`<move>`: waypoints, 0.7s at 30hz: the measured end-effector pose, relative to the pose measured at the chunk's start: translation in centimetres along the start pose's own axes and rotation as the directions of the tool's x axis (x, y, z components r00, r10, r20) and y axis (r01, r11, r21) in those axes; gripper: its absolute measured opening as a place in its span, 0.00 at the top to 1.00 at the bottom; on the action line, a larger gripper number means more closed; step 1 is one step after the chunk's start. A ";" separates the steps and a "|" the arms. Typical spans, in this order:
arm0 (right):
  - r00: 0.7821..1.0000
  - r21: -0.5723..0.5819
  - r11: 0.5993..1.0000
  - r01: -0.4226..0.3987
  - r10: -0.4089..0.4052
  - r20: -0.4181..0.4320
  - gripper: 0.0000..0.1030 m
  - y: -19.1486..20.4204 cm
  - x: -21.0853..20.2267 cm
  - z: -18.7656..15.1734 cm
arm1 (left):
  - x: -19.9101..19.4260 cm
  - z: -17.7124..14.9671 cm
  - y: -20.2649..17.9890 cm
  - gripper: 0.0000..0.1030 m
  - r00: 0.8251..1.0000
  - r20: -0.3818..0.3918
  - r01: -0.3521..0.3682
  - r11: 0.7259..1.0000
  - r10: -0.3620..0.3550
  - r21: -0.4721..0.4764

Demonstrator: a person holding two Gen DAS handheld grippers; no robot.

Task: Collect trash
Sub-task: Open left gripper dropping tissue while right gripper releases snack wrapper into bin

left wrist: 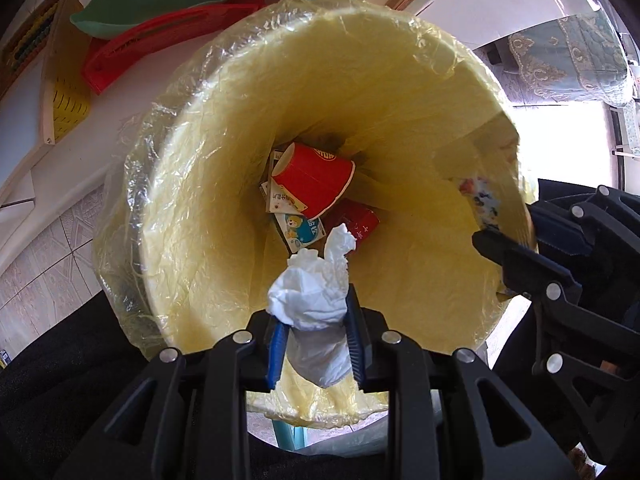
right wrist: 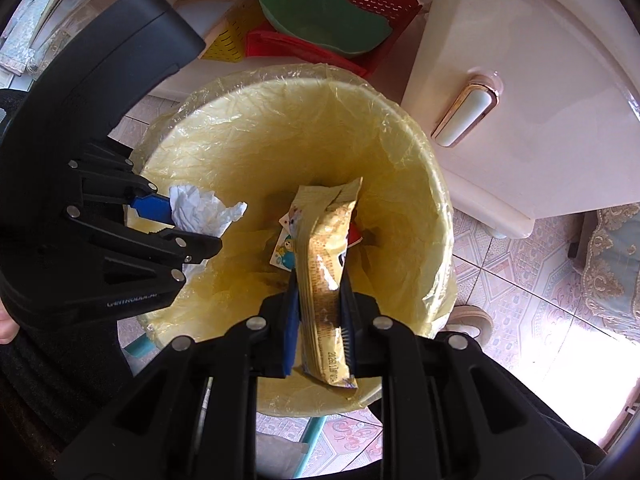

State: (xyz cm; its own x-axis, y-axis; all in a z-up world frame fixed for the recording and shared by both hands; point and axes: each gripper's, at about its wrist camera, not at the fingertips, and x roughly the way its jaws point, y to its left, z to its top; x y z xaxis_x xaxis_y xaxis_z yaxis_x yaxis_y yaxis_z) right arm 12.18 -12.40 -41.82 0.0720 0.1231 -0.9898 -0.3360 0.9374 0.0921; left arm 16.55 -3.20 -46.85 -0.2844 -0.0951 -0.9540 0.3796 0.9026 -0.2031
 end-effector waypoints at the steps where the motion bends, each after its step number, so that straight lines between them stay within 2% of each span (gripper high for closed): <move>1: 1.000 0.006 1.000 -0.004 0.004 -0.003 0.82 -0.1 0.2 0.0 | 0.3 0.2 0.1 0.75 1.000 -0.007 -0.010 1.000 0.010 -0.007; 11: 0.998 0.024 0.998 -0.060 0.060 -0.025 0.82 -0.1 1.1 -0.1 | 1.1 0.7 0.2 0.74 1.000 -0.027 0.001 1.000 -0.001 -0.014; 15: 0.998 0.013 0.998 -0.053 0.054 -0.024 0.82 0.3 1.2 -0.2 | 1.2 0.7 0.1 0.63 0.999 -0.038 -0.006 1.000 0.006 -0.010; 16: 0.998 0.011 0.998 -0.054 0.054 -0.025 0.80 0.4 1.2 -0.2 | 1.2 0.7 0.1 0.56 0.999 -0.039 -0.014 1.000 0.014 -0.010; 17: 0.999 0.010 0.999 -0.048 0.048 -0.022 0.74 0.5 1.0 -0.2 | 1.2 0.7 0.1 0.51 0.999 -0.036 -0.025 1.000 0.025 -0.009; 18: 0.999 0.009 0.999 -0.042 0.042 -0.017 0.58 0.6 1.0 -0.2 | 1.1 0.7 0.2 0.48 0.999 -0.033 -0.039 0.999 0.038 -0.011; 19: 0.999 0.006 0.999 -0.039 0.039 -0.008 0.46 0.6 0.8 -0.2 | 1.0 0.8 0.2 0.41 0.998 -0.031 -0.049 0.999 0.049 -0.015; 21: 1.000 -0.008 1.000 -0.012 0.012 0.000 0.45 0.8 0.6 -0.2 | 0.8 0.8 0.4 0.37 0.999 -0.022 -0.049 0.998 0.049 -0.026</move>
State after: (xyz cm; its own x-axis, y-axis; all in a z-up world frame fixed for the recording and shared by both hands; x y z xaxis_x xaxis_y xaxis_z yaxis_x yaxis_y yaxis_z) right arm 11.77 -11.59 -42.39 0.0682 0.1347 -0.9885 -0.3445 0.9331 0.1034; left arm 17.16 -3.26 -47.90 -0.2846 -0.0417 -0.9577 0.3705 0.9166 -0.1500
